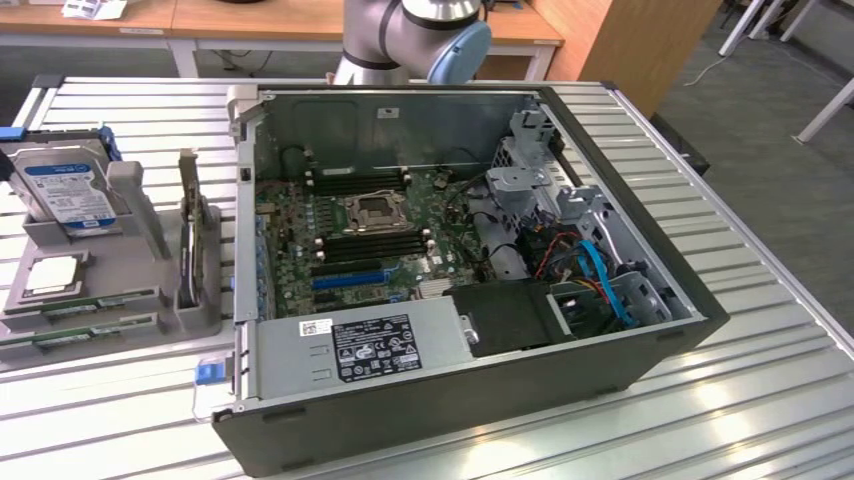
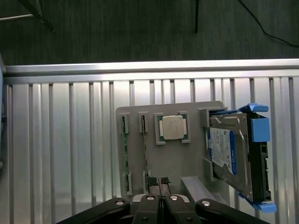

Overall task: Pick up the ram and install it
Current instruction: 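Pick up the ram and move it above insertion slot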

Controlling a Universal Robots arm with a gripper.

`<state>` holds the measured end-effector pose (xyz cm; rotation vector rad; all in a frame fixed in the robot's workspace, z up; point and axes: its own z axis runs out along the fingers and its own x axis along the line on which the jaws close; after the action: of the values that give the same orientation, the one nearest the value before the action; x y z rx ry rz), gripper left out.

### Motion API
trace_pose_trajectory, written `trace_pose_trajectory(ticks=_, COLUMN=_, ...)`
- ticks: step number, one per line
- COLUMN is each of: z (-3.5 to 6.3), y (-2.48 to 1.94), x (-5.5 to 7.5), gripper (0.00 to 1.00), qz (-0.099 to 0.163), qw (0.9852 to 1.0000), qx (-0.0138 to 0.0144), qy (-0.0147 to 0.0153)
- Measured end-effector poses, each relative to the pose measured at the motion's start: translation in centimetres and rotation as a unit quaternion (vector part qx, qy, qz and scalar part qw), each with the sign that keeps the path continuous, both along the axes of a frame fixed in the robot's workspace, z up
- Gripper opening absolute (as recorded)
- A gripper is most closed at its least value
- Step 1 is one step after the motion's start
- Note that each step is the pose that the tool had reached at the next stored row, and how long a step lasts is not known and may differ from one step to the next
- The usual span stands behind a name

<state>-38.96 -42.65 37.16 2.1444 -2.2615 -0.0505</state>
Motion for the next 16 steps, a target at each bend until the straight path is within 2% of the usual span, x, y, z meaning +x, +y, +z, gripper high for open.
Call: trace_pose_trajectory(ticks=16, z=-0.49, y=0.00, x=0.00, gripper=0.10, qz=0.000, qw=1.0000, qx=0.0000, qy=0.0000)
